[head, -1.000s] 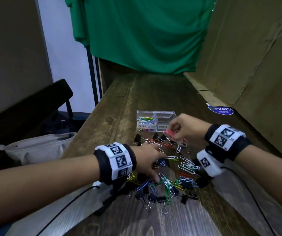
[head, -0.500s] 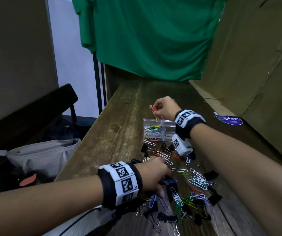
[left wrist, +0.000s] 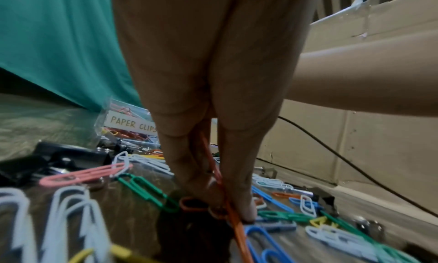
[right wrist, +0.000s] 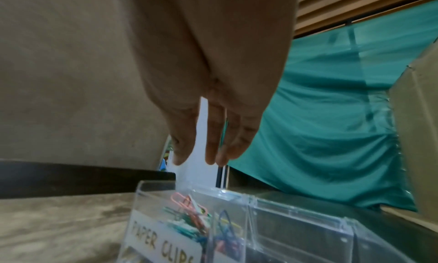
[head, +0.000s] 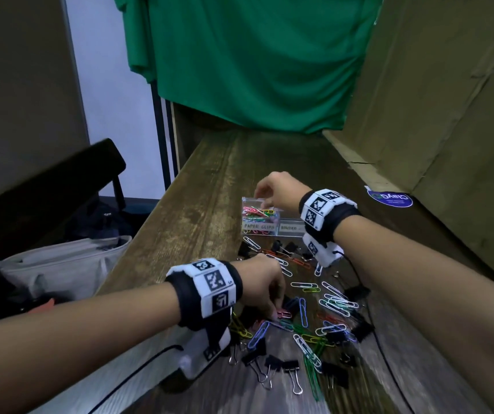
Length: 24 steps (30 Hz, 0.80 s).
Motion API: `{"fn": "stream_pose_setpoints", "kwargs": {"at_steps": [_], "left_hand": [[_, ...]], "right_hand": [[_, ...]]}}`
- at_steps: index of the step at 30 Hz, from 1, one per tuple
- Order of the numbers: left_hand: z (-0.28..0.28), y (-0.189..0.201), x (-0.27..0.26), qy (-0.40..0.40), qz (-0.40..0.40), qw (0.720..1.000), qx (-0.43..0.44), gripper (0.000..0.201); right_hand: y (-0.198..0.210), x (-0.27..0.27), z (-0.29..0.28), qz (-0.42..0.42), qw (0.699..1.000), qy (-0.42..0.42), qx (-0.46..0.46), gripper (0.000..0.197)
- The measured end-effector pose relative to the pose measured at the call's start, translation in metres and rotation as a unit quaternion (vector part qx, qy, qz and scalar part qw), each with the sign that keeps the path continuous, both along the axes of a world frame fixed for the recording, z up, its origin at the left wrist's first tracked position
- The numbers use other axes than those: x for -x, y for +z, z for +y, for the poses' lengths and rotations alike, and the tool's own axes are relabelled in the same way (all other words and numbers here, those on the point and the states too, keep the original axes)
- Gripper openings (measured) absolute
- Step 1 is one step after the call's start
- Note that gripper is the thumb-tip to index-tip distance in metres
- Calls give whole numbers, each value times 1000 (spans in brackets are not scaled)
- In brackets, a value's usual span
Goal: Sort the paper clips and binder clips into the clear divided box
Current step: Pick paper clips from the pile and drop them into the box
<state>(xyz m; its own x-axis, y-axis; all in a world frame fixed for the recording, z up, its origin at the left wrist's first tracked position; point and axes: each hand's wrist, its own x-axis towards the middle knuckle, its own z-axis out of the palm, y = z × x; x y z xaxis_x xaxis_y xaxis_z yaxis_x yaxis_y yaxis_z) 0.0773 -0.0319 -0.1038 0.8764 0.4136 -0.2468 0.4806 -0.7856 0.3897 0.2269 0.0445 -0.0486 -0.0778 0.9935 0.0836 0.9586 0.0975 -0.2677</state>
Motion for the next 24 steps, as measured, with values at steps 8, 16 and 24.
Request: {"fn": "stream_pose_setpoints", "kwargs": {"at_steps": [8,16,24], "left_hand": [[17,7,2,43,32,998,36,16],[71,63,15,173,-54,983,44,6],[130,70,-37,282,-160,943,-71,13]], "right_hand": [[-25,-3,-73,-32,991,26,130,14],[-55,3,-72,-73,986,24,150,51],[-48,-1,-82,-92,980,41,173,29]]}}
